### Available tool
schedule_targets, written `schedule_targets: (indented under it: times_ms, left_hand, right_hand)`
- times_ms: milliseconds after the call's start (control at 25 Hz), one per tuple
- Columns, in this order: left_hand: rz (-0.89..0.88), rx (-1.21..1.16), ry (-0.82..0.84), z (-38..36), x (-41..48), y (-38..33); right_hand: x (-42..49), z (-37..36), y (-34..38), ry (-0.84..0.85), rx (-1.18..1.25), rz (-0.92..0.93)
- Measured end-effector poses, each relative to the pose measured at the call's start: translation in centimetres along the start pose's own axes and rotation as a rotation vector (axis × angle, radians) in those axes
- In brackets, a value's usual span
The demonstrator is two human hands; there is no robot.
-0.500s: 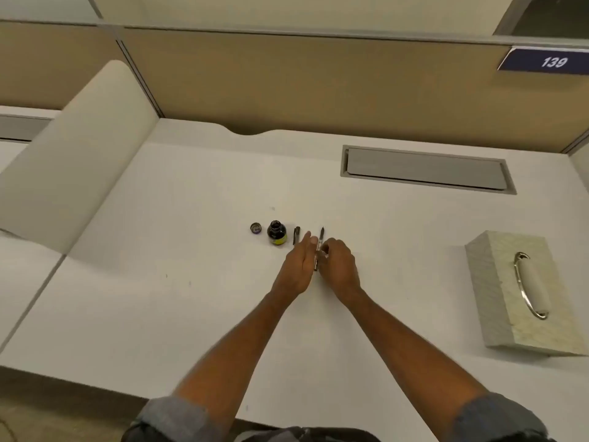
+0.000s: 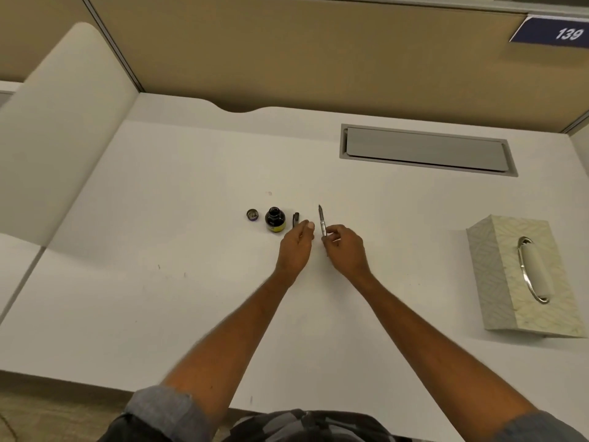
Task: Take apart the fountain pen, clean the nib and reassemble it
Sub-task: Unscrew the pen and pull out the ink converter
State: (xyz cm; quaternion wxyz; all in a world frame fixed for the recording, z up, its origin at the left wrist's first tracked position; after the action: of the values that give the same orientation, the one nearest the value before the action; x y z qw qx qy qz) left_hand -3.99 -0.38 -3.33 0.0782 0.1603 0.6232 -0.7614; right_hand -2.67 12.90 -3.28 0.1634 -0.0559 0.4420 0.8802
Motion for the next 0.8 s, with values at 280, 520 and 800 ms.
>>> schedule_targets:
  times_ms: [280, 520, 800]
  left_hand:
    - [0.116, -0.476, 0.246, -0.3, -1.3, -2.6]
    - [0.049, -0.570, 0.249, 0.3, -3.0, -3.1]
    - [0.103, -0.715, 0.054, -1.3, -4.9, -4.2]
  right_hand:
    - [-2.7, 5.4, 1.7, 0.449, 0.333, -0.039]
    - [-3.7, 8.1, 2.1, 0.522, 0.363, -0.041]
    - [-4.2, 9.3, 2.9, 0.252, 0.282, 0.011]
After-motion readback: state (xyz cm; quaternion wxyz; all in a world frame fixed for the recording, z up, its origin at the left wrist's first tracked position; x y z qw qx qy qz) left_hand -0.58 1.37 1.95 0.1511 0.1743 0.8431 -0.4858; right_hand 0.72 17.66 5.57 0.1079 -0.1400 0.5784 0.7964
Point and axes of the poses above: each hand's wrist, its own x-axis towards the middle knuckle, its own z-axis out of the back of the hand, y = z × x, the point moved 1 cm from there along x, towards the middle knuckle, and after that the axes turned 1 degree about x, right-handed, at the moved point
